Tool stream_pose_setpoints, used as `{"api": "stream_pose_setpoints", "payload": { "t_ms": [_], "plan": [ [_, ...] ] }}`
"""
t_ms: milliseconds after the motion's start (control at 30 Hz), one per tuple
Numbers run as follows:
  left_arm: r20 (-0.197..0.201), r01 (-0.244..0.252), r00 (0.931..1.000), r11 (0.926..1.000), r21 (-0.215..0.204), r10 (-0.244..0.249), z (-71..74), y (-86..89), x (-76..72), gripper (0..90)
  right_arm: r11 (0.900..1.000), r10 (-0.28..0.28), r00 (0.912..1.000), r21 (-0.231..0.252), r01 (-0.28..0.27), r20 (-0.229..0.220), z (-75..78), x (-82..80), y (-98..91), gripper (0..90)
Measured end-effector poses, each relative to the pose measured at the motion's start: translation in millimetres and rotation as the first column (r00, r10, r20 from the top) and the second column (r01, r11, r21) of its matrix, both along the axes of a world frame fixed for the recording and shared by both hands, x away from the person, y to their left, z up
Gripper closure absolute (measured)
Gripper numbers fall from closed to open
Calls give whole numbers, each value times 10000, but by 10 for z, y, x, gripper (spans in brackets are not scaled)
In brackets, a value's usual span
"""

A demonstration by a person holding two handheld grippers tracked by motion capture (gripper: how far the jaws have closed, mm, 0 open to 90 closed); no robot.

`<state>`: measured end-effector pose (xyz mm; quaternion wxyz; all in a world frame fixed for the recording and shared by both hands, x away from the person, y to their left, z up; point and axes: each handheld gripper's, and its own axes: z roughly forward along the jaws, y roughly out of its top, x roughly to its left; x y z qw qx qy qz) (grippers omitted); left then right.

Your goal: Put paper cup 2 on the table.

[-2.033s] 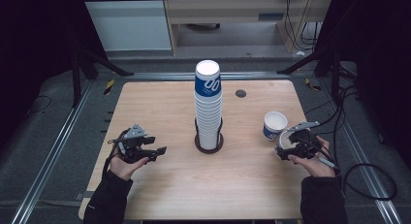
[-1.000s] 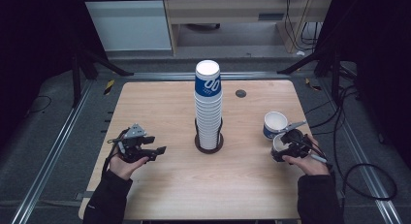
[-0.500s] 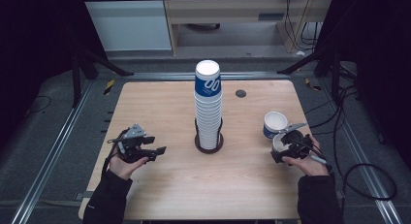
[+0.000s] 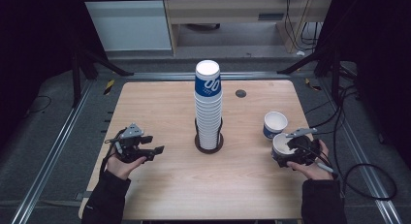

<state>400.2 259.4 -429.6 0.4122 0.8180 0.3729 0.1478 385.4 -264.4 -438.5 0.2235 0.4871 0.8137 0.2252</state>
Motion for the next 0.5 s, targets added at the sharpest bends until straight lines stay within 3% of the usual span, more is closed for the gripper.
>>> {"api": "stream_pose_setpoints", "payload": {
  "t_ms": [500],
  "plan": [
    [-23, -216, 9998, 9998, -14, 216, -7, 71, 5, 333, 9993, -258, 9996, 278, 261, -102, -67, -199, -52, 14]
  ]
}}
